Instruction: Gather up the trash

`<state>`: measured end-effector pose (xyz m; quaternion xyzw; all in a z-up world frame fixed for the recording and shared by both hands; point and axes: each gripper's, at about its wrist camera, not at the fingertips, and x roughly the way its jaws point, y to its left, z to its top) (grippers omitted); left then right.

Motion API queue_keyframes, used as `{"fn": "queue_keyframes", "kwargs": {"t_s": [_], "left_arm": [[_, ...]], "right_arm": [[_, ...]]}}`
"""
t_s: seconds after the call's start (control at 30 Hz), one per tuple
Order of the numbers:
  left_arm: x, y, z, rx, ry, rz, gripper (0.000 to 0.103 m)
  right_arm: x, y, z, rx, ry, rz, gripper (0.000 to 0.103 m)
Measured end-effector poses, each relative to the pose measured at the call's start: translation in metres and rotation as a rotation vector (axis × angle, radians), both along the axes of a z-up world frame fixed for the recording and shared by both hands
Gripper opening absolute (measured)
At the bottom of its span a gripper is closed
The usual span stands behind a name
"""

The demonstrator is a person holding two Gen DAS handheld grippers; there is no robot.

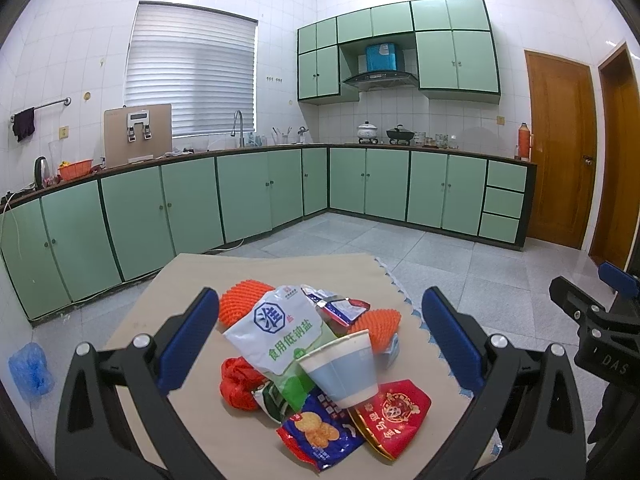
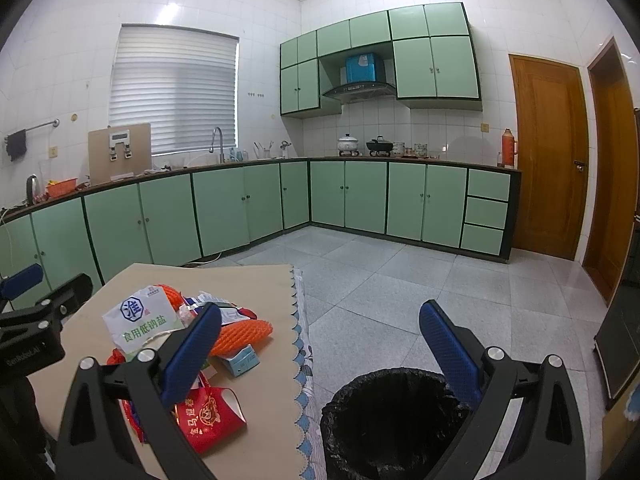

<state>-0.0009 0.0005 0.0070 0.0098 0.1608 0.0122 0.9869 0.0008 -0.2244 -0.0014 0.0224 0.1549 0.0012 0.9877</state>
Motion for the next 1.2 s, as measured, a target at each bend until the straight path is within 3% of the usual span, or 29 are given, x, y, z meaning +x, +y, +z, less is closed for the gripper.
{"fn": "queue_keyframes", "kwargs": {"t_s": [1.2], "left_arm": [[-0.0005,0.0004,-0.0027,0.002,0.0,0.0,0.098]], "right_arm": [[-0.0022,-0.002,-0.0002,0.008,-0.007,-0.007,0.097]]}}
